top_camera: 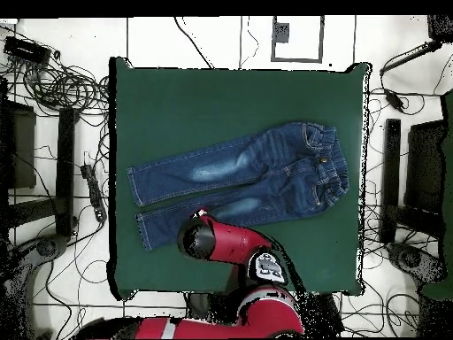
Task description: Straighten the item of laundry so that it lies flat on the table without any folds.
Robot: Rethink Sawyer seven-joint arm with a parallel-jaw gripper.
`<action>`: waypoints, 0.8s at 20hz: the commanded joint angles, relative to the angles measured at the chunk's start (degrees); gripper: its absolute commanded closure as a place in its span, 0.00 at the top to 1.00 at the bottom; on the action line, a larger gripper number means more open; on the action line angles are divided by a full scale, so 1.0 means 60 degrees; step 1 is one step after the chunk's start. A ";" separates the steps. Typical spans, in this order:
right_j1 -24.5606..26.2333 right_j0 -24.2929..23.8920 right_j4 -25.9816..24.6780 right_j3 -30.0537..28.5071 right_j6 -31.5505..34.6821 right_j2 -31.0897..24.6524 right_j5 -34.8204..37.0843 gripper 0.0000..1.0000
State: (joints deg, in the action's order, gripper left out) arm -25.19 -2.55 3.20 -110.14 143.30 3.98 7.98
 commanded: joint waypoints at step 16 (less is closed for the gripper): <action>-0.1417 0.0610 0.0203 -0.2637 0.1578 0.0201 -0.0613 0.00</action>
State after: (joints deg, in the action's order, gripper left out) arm -32.06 1.07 3.24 -121.40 143.30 4.82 6.79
